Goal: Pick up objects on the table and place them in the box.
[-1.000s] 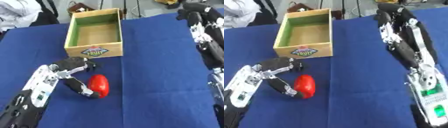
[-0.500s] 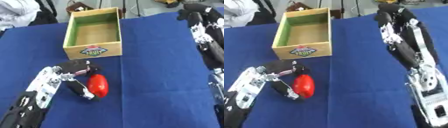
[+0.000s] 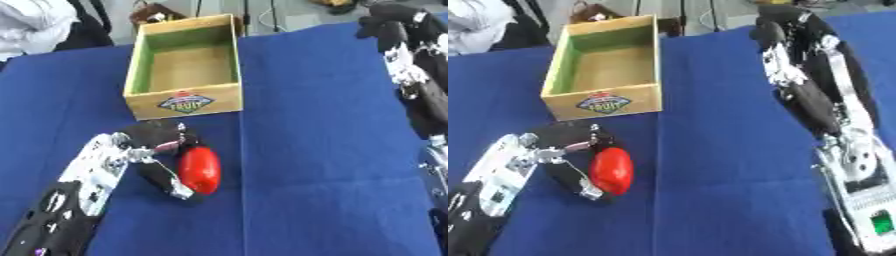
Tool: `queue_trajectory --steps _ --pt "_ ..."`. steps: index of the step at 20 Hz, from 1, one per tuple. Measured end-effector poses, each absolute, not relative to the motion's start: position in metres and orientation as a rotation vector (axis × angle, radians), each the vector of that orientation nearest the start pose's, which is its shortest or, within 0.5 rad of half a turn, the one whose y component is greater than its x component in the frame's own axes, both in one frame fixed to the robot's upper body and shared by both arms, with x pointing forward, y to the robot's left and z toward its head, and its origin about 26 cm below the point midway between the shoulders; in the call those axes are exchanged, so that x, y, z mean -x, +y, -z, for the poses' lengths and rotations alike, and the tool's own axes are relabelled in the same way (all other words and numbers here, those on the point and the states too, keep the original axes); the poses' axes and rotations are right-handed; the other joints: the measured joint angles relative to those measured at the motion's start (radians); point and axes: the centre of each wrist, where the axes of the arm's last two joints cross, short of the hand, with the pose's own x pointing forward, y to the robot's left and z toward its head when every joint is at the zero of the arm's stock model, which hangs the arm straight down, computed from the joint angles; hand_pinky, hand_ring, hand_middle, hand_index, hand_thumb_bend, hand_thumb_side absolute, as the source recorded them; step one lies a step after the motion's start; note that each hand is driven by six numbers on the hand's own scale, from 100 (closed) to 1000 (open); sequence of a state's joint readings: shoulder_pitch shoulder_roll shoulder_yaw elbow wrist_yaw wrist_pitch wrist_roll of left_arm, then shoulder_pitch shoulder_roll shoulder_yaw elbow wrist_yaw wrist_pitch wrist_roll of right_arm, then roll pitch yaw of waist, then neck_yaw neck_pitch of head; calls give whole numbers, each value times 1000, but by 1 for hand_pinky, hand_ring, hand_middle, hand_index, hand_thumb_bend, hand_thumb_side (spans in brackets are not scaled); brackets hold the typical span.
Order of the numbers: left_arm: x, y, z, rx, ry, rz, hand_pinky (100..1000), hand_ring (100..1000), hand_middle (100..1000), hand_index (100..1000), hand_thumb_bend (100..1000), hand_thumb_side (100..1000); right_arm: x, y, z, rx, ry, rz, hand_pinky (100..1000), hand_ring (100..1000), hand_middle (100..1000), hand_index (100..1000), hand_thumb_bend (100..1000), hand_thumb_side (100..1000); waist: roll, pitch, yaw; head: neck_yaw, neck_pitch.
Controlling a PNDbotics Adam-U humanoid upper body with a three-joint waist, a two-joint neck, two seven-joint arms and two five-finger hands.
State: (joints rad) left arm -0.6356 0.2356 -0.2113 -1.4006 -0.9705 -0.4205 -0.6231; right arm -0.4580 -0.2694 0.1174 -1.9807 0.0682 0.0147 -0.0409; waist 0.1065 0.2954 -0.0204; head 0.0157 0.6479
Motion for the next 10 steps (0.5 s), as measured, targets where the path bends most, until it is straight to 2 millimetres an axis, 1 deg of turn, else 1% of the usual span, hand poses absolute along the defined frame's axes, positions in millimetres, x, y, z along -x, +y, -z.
queue_trajectory --steps 3,6,7,10 --pt "-405 182 -147 -555 -1591 1952 247 385 403 783 679 785 -311 -206 -229 80 -2389 -441 968 858 600 802 100 580 0 0 -1 0 0" --pt "-405 182 -147 -546 -1606 1940 178 337 354 740 623 780 -311 -206 -229 80 -2389 -441 968 859 600 802 100 578 0 1 -1 0 0" --pt "-405 182 -147 -540 -1613 1934 178 337 354 740 623 780 -311 -206 -229 80 -2389 -441 968 859 600 802 100 578 0 1 -2 0 0" --pt "-404 180 -148 -526 -1634 1923 147 313 324 683 601 775 -311 -206 -229 80 -2388 -439 969 858 599 803 100 579 0 1 -1 0 -3"
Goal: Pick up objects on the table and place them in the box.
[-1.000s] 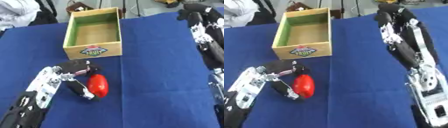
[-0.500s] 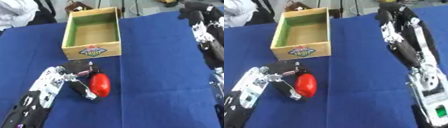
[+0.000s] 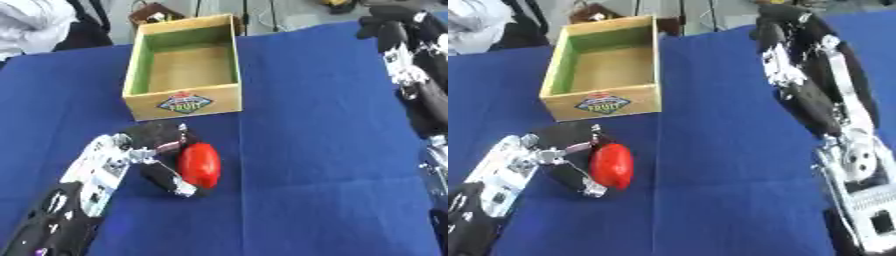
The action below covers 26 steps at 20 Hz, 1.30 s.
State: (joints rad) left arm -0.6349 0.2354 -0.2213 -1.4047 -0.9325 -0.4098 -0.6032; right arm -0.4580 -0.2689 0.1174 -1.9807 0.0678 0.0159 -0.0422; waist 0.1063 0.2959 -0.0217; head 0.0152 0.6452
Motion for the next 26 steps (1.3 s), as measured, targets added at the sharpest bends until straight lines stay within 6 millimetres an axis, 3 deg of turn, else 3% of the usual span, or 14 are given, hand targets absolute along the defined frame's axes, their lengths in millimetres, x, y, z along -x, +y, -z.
queue_trajectory --steps 4,9,16,26 --pt "-402 180 -153 -531 -1669 1906 144 312 324 634 601 785 -311 -206 -228 81 -2387 -437 970 858 599 803 100 579 0 0 3 -2 -2" --pt "-400 188 -162 -590 -1713 1868 120 296 316 611 511 796 -311 -206 -228 82 -2386 -437 971 858 598 803 100 576 -1 0 6 -7 -5" --pt "-396 205 -180 -710 -1802 1787 100 255 279 557 400 797 -311 -206 -228 82 -2386 -436 972 858 598 803 100 576 -4 0 10 -11 -6" --pt "-381 223 -214 -786 -1954 1696 100 226 252 520 340 830 -311 -206 -229 83 -2391 -432 970 858 598 803 100 579 -9 0 11 -14 -14"
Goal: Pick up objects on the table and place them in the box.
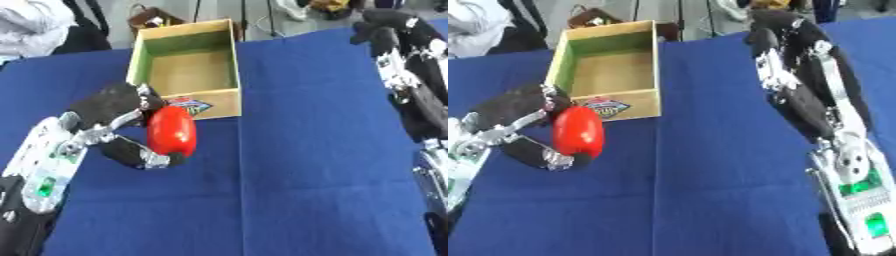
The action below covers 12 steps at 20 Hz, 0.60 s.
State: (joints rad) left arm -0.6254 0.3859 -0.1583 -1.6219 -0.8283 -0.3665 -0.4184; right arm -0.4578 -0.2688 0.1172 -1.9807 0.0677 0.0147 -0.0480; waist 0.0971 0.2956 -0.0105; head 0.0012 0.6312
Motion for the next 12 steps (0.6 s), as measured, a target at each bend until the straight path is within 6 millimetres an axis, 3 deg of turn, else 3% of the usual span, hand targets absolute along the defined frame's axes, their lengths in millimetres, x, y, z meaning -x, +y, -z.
queue_trajectory --steps 6,12 --pt "-372 251 -265 1193 2674 -1967 100 217 246 499 284 846 -311 -204 -232 74 -2401 -435 970 858 597 803 100 579 -1 9 -19 9 -14" --pt "-383 272 -288 1359 2714 -1818 100 212 240 492 277 842 -312 -200 -236 49 -2419 -461 971 858 597 804 100 579 -1 25 -47 34 -32"
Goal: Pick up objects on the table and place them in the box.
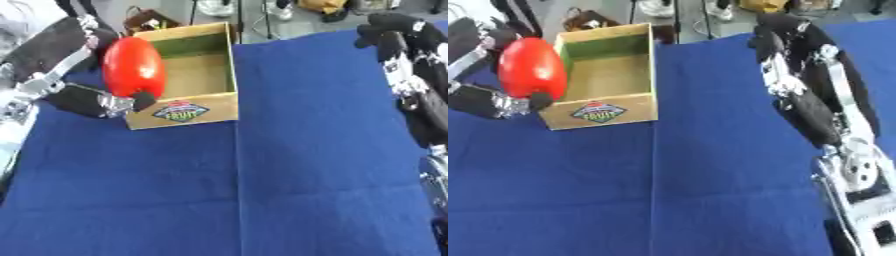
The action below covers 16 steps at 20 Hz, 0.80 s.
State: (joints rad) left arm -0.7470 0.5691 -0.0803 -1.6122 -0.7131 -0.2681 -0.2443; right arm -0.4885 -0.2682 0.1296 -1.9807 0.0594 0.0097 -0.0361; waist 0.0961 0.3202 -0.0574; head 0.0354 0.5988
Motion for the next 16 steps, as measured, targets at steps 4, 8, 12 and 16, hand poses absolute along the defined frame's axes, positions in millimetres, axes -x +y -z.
queue_trajectory --steps 4,8,12,16 --pt "-391 280 -286 1402 2728 -1787 100 212 240 492 277 842 -312 -199 -238 41 -2424 -466 971 858 597 804 100 579 0 1 -3 7 -4" --pt "-397 290 -297 1488 2746 -1714 100 194 224 475 313 825 -312 -191 -245 2 -2451 -507 971 859 598 804 100 585 10 31 -46 27 -26" --pt "-409 302 -305 1586 2796 -1651 100 188 218 470 338 808 -312 -185 -250 -40 -2468 -540 972 859 597 804 100 587 19 39 -67 49 -48" --pt "-424 314 -303 1647 2844 -1621 100 180 209 456 369 791 -311 -181 -252 -73 -2477 -558 973 859 597 805 100 585 20 51 -91 67 -61"
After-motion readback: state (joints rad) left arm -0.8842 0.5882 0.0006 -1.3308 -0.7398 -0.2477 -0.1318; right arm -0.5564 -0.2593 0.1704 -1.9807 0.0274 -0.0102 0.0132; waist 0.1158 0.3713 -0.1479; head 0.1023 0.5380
